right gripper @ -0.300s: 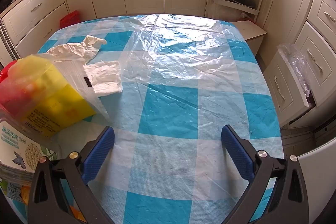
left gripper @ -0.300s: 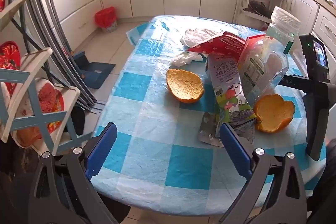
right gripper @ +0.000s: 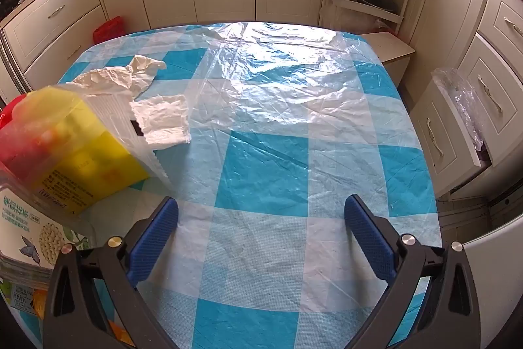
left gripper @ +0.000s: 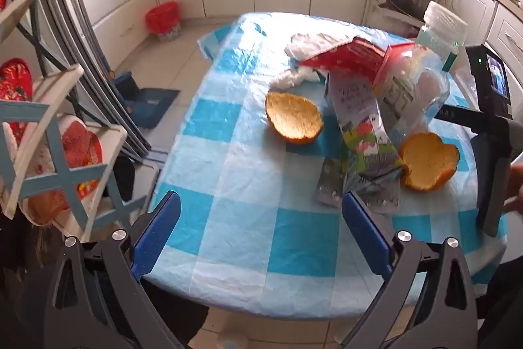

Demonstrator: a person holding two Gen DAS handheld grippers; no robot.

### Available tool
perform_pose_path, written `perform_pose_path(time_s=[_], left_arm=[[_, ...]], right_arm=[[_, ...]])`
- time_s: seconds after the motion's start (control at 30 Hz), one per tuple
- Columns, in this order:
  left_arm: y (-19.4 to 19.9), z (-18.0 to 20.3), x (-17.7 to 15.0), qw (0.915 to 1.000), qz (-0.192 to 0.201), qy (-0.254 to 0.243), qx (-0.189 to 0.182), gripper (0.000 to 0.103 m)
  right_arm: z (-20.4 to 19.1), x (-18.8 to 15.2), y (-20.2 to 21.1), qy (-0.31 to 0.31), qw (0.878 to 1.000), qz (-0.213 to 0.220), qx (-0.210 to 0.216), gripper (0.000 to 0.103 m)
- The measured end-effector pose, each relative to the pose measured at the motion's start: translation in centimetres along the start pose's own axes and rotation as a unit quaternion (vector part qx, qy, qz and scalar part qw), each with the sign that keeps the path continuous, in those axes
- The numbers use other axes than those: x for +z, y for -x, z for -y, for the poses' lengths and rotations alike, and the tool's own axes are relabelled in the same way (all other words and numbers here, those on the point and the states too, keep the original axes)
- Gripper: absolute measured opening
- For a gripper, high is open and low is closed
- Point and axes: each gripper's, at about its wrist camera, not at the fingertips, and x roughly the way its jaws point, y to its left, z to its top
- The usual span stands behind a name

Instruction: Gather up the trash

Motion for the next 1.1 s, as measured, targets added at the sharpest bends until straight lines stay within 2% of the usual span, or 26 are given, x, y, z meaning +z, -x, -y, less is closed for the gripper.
perform_pose_path(time_s=[0.2, 0.3, 0.4, 0.43, 0.5, 0.57, 0.67, 0.73, 0.87, 0.97, 1.1], left_arm=[[1.0, -0.1, -1.4, 0.9998, 0.008, -0.018, 0.005, 0.095], [1.0, 0.3, -0.7, 0.9997, 0.009, -0.022, 0.003, 0.095], [1.5, 0.0, -0.5, 0.9997, 0.017, -0.019, 0.000, 0.095], [1.9, -0.1, -0.5, 0.9996, 0.022, -0.020, 0.001, 0.095], [2.7, -0.1, -0.8, 0.9992, 0.033, -0.022, 0.005, 0.095], [4.0, -0.2, -1.2, 0.9984, 0.049, -0.025, 0.012, 0.095], [6.5, -0.3, -2.1, 0.9973, 0.070, -0.021, 0.007, 0.095], [8.3, -0.2, -2.9, 0.9966, 0.080, -0.020, 0.000, 0.095], [12.0, 0.4, -5.0, 0.9946, 0.100, -0.028, -0.001, 0.095], [14.6, 0.8, -6.9, 0.9931, 0.113, -0.029, 0.005, 0.095], [17.2, 0.9, -9.4, 0.9926, 0.121, -0.012, 0.005, 0.095]], right_arm=[[0.0, 0.0, 0.0, -0.003, 1.000, 0.001, -0.002, 0.097], [-0.1, 0.1, 0.0, -0.012, 1.000, 0.000, -0.005, 0.097], [0.1, 0.4, 0.2, 0.014, 0.999, -0.031, 0.013, 0.097], [0.3, 0.2, 0.8, 0.004, 0.999, -0.036, 0.014, 0.097], [1.2, -0.8, 3.7, -0.014, 1.000, -0.005, 0.027, 0.097], [1.1, -2.7, 8.5, 0.004, 0.998, 0.054, 0.010, 0.097], [0.8, -6.8, 17.0, 0.012, 0.989, 0.149, 0.020, 0.097], [0.1, -9.8, 21.3, 0.011, 0.982, 0.182, 0.041, 0.097], [-2.3, -14.9, 25.8, 0.008, 0.981, 0.166, 0.102, 0.097], [-3.9, -17.8, 28.2, -0.008, 0.977, 0.171, 0.124, 0.097], [-6.0, -19.6, 30.3, 0.029, 0.972, 0.204, 0.110, 0.097]])
